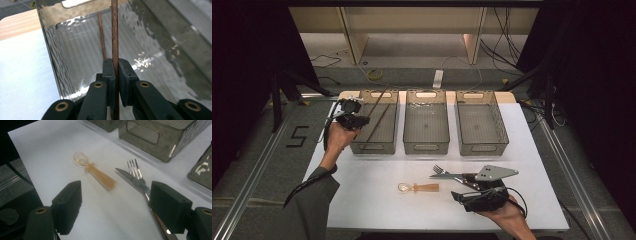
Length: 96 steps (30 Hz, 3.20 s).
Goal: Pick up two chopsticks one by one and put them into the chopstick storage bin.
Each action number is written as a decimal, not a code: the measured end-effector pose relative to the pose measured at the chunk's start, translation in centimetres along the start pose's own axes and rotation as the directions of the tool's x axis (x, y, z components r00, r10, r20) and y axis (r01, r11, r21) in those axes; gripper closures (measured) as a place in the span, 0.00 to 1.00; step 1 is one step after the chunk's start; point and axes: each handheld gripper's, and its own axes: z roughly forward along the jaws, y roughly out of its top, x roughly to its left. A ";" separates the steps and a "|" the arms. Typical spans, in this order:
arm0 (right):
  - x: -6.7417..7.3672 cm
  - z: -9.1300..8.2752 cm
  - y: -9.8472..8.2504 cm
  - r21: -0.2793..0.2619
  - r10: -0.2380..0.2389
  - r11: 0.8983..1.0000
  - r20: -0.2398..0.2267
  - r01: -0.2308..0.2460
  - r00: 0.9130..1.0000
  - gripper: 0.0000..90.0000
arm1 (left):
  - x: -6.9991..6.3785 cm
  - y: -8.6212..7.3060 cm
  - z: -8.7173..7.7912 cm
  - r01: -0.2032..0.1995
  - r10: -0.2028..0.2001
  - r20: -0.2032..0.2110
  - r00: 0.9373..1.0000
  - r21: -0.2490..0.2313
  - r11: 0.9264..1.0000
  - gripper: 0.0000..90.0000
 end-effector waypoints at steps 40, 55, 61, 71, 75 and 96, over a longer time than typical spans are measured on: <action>-0.7 -1.0 -0.2 -0.045 0.030 0.999 0.027 -0.029 0.999 0.30 | -6.3 -3.4 -6.5 -0.113 0.130 0.232 0.964 -0.082 0.990 0.20; -1.0 -1.5 -0.4 -0.071 0.042 0.997 0.034 -0.039 0.999 0.29 | -10.3 -3.8 -6.8 -0.231 0.244 0.283 0.928 -0.080 0.970 0.18; -1.1 -1.6 -0.6 -0.092 0.047 0.995 0.026 -0.044 0.999 0.29 | -12.1 -4.2 -6.5 -0.288 0.296 0.307 0.905 -0.071 0.955 0.18; -1.4 -1.9 -1.0 -0.137 0.067 0.989 0.023 -0.063 0.998 0.29 | -15.3 -5.2 -5.2 -0.376 0.361 0.366 0.858 -0.033 0.926 0.18; -1.5 -1.9 -1.1 -0.152 0.072 0.986 0.025 -0.067 0.997 0.28 | -16.1 -5.5 -4.9 -0.401 0.377 0.379 0.845 -0.018 0.916 0.18; -1.6 -1.7 -1.2 -0.150 0.076 0.986 0.027 -0.071 0.997 0.27 | -19.6 -6.8 -3.1 -0.550 0.476 0.416 0.775 0.072 0.832 0.18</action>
